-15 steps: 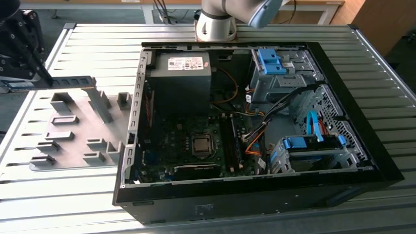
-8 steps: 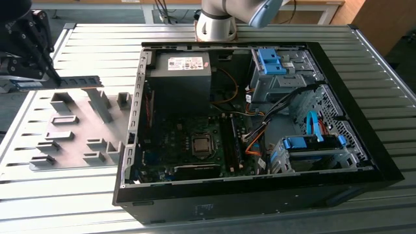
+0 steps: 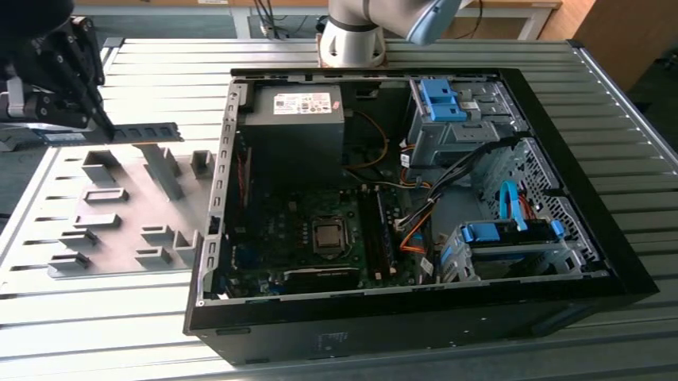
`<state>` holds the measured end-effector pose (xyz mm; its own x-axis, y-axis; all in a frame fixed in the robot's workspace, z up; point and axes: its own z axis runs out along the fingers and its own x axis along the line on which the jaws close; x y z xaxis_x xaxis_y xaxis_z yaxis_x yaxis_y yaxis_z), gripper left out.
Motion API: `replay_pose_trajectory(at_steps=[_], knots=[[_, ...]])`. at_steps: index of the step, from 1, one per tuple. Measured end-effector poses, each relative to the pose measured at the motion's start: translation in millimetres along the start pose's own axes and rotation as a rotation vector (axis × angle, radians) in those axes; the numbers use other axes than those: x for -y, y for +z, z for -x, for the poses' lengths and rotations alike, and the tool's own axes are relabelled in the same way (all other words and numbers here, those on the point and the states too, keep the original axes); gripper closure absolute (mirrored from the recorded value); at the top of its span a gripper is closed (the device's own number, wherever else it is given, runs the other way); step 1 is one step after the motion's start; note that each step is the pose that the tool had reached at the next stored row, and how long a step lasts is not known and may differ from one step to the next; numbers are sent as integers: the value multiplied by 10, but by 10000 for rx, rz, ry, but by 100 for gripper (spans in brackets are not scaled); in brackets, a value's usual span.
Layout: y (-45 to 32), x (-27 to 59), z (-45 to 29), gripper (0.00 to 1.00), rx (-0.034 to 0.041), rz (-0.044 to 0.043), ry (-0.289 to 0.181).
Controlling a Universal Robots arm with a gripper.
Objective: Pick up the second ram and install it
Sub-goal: 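Pick up the second ram and move it above second insertion slot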
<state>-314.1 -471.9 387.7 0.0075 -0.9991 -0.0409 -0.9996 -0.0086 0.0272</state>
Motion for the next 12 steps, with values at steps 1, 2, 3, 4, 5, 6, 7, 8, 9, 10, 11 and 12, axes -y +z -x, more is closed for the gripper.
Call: replay_pose_trajectory(at_steps=[1,2,3,4,5,6,7,8,9,10,11,12], knots=[[0,18,0,86,0,0,0],[-1,37,0,86,0,0,0],[-2,55,-1,86,-1,0,0],[-2,74,-1,86,0,0,0],[-3,93,-1,86,0,1,0],[-3,112,-1,86,0,1,-1],[-4,132,-1,86,0,2,0],[-4,150,-1,86,0,2,0],[-4,168,-1,86,1,1,0],[-5,186,-1,86,0,2,0],[-6,204,-2,86,0,2,0],[-6,222,-2,86,0,3,0]])
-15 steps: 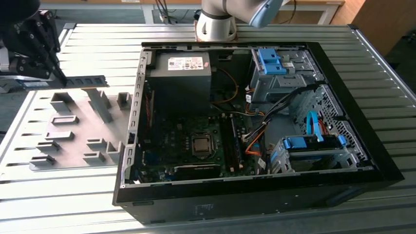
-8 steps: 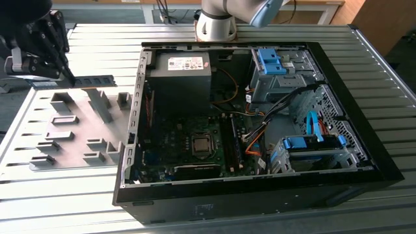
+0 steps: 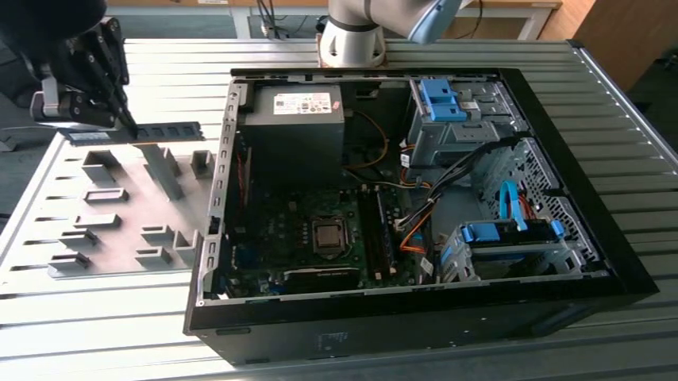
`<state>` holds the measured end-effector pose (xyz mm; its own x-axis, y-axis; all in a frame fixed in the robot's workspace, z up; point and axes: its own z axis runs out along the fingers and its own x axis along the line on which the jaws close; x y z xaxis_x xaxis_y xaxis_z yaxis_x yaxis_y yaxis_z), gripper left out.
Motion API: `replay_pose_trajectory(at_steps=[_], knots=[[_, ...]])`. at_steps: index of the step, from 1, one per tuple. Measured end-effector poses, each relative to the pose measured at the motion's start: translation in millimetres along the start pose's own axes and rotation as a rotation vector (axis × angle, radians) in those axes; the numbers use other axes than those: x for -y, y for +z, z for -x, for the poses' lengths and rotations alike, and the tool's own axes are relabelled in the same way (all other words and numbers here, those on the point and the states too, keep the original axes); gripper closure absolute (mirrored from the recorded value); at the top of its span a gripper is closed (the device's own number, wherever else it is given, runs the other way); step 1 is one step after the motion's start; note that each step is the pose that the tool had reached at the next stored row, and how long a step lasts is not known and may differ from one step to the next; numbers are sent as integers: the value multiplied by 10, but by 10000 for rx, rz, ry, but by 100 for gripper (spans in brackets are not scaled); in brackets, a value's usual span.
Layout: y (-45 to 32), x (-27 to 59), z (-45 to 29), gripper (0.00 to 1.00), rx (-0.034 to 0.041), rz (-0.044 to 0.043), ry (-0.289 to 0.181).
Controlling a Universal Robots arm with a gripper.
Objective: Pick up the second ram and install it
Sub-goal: 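Pick up the second ram and move it above second insertion slot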
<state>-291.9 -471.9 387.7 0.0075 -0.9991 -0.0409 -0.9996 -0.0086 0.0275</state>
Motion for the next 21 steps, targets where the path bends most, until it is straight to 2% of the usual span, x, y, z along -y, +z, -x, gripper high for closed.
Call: replay_pose_trajectory(at_steps=[21], knots=[[-10,384,-3,86,0,4,0]])
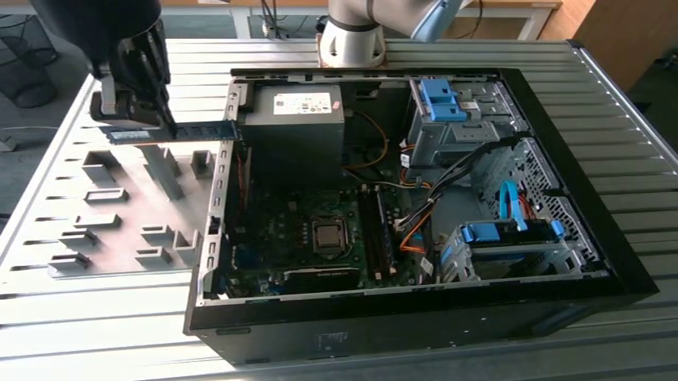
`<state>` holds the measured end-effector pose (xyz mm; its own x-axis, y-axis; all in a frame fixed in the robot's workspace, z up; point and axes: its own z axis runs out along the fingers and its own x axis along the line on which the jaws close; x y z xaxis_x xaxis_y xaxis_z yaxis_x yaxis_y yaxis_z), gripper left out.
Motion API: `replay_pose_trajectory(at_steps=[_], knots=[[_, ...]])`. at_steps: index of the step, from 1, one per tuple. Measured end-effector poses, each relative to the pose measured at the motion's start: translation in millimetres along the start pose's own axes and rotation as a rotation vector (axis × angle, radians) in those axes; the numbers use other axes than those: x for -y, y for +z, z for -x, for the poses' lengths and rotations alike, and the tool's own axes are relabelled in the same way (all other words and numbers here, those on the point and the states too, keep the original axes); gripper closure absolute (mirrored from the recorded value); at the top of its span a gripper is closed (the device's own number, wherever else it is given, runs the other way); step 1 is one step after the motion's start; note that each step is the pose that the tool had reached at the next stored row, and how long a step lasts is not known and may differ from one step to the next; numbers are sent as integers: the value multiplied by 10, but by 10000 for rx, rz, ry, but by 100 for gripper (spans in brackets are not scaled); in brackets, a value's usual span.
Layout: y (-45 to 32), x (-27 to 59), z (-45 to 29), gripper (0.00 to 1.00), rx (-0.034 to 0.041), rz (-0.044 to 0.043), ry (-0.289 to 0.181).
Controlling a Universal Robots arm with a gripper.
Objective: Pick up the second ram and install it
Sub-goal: 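Pick up the second ram and move it above second insertion slot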
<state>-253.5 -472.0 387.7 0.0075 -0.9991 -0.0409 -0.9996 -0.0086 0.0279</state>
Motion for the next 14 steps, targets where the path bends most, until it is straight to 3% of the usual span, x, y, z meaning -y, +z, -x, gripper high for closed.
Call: replay_pose_trajectory(at_steps=[14], knots=[[-7,250,-2,86,0,5,0]])
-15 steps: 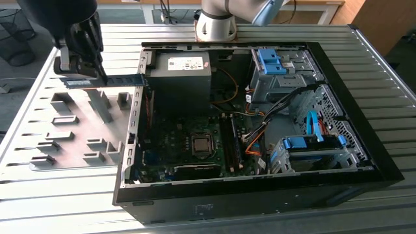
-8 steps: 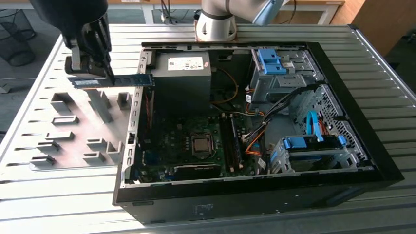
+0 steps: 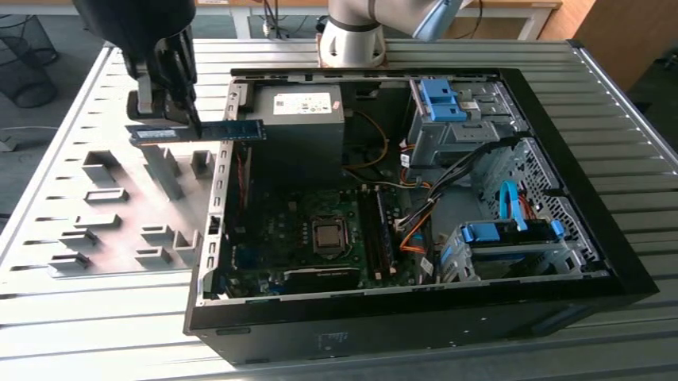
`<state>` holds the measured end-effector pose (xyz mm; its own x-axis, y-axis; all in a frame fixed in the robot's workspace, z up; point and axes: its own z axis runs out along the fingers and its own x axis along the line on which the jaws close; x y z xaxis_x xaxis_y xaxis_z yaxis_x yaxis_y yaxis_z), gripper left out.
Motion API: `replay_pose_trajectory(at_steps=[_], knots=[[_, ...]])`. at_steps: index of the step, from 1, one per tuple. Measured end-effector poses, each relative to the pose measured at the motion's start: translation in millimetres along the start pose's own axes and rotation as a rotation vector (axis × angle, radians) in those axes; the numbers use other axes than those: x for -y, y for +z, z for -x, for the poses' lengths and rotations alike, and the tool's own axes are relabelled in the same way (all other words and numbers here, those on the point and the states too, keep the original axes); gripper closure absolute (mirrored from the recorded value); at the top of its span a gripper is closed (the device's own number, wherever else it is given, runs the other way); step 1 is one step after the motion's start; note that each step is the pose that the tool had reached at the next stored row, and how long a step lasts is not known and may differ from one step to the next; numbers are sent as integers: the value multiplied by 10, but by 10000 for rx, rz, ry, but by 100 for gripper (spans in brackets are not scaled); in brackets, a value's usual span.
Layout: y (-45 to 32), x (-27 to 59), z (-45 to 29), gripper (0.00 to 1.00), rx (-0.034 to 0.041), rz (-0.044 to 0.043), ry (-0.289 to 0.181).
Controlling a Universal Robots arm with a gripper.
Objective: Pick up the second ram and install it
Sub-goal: 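Pick up the second ram and move it above second insertion slot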
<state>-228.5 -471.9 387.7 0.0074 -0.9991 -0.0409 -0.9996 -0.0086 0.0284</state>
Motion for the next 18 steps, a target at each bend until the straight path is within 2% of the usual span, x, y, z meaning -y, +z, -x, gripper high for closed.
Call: replay_pose_trajectory(at_steps=[18], knots=[[-9,322,-2,86,0,6,0]])
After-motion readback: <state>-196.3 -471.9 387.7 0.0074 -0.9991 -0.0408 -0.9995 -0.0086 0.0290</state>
